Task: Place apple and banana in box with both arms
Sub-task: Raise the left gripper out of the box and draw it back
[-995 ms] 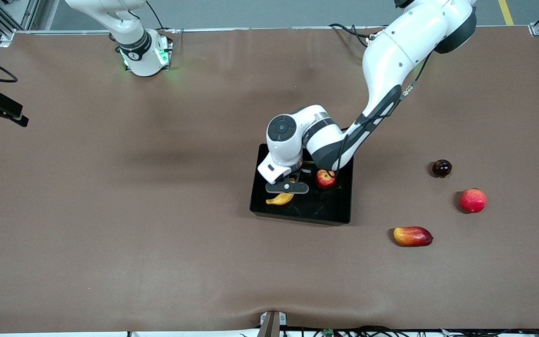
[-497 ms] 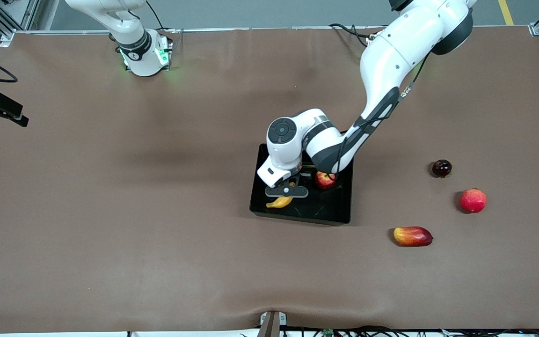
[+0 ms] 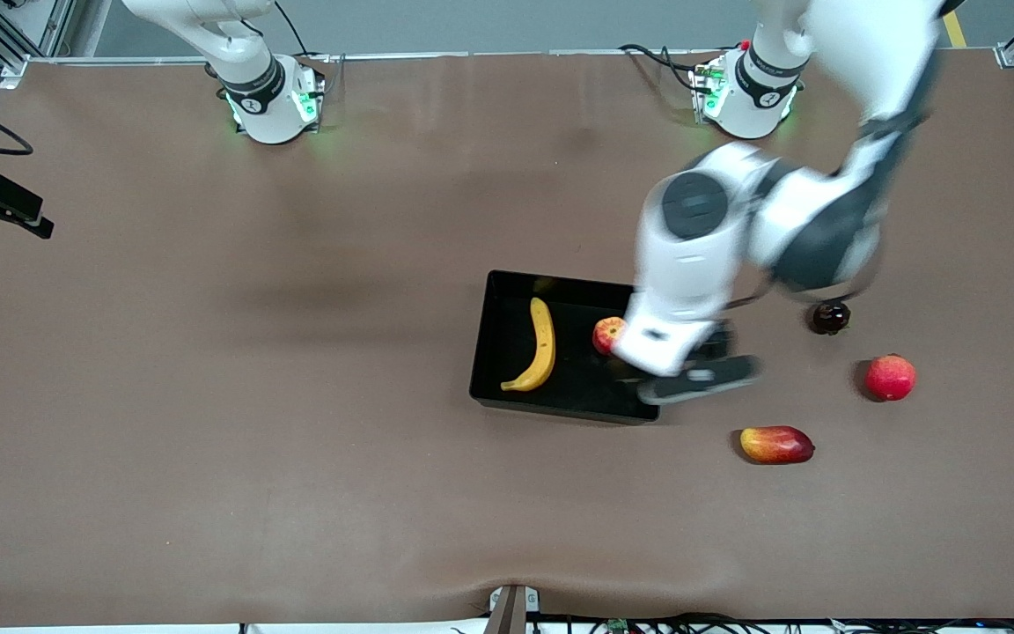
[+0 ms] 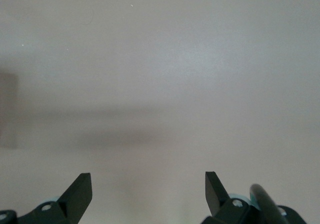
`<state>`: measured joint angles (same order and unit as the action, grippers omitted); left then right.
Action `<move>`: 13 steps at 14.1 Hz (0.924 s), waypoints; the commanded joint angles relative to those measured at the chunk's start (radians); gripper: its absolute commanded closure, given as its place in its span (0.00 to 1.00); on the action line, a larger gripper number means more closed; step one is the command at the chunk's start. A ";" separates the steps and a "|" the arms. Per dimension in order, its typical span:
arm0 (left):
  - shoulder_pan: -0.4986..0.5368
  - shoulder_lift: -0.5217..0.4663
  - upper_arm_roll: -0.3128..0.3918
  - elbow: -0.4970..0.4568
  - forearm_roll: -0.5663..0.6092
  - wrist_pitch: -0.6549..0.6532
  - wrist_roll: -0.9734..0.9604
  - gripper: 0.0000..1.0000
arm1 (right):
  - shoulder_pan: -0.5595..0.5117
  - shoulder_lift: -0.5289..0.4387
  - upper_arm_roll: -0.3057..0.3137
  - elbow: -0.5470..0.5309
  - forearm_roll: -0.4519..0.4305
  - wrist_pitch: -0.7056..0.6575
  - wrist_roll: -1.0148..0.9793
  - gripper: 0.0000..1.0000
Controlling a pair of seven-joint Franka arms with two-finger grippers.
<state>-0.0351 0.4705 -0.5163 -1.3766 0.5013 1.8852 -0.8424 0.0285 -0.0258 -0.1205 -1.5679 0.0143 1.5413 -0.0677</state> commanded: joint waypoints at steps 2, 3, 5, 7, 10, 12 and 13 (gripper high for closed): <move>0.188 -0.140 -0.016 -0.045 -0.151 -0.073 0.225 0.00 | -0.010 0.003 0.012 0.016 -0.005 -0.012 -0.009 0.00; 0.242 -0.173 -0.018 -0.045 -0.197 -0.098 0.305 0.00 | -0.010 0.001 0.013 0.017 -0.007 -0.012 -0.009 0.00; 0.294 -0.233 -0.013 -0.047 -0.274 -0.165 0.476 0.00 | -0.010 0.003 0.013 0.017 -0.011 -0.012 -0.009 0.00; 0.287 -0.311 0.054 -0.058 -0.351 -0.247 0.589 0.00 | -0.016 0.004 0.013 0.016 -0.002 -0.015 -0.011 0.00; 0.193 -0.430 0.195 -0.140 -0.426 -0.317 0.678 0.00 | -0.015 0.004 0.013 0.017 -0.008 -0.012 -0.011 0.00; 0.146 -0.531 0.249 -0.231 -0.454 -0.322 0.684 0.00 | -0.016 0.004 0.013 0.017 -0.008 -0.012 -0.011 0.00; 0.102 -0.565 0.287 -0.267 -0.457 -0.322 0.684 0.00 | -0.021 0.004 0.013 0.017 -0.007 -0.012 -0.011 0.00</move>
<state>0.1282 0.0263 -0.2940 -1.5137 0.0708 1.5521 -0.1767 0.0284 -0.0256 -0.1183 -1.5668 0.0143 1.5410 -0.0678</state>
